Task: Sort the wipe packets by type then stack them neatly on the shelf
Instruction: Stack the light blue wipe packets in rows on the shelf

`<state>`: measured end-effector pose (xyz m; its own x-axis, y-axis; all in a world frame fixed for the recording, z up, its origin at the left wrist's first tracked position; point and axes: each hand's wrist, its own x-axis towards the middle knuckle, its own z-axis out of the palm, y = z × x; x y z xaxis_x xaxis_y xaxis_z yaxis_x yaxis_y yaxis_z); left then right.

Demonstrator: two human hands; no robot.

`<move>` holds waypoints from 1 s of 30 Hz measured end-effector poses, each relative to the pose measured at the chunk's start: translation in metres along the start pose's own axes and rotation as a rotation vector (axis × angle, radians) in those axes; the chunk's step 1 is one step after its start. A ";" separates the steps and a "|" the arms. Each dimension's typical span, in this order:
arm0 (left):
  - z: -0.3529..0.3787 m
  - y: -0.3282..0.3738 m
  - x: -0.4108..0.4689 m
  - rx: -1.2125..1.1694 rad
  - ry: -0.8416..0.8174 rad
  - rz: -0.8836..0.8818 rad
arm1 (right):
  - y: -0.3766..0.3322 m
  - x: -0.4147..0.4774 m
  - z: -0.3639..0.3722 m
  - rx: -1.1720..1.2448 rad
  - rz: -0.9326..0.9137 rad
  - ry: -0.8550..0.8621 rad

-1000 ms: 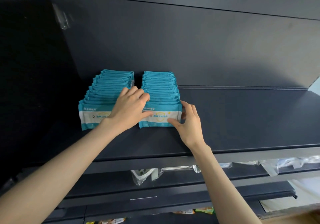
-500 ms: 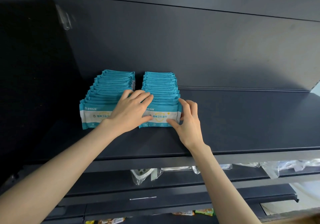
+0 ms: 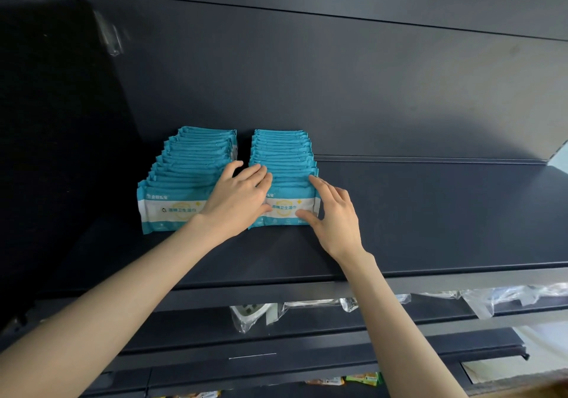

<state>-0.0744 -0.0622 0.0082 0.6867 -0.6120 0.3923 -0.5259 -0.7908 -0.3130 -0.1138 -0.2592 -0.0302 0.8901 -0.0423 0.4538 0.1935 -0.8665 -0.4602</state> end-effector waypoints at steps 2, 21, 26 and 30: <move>0.001 0.001 0.001 0.003 0.000 -0.014 | -0.001 0.000 0.000 -0.004 0.017 -0.005; -0.062 0.042 0.007 -0.364 0.111 -0.047 | -0.017 -0.039 -0.086 -0.114 0.125 0.114; -0.088 0.116 0.006 -0.550 0.251 0.043 | 0.007 -0.108 -0.139 -0.161 0.179 0.301; -0.101 0.206 -0.017 -0.708 0.219 0.165 | 0.033 -0.201 -0.181 -0.226 0.296 0.310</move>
<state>-0.2452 -0.2155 0.0238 0.4944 -0.6521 0.5748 -0.8607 -0.4600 0.2184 -0.3607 -0.3693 0.0020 0.7216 -0.4199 0.5504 -0.1749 -0.8798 -0.4419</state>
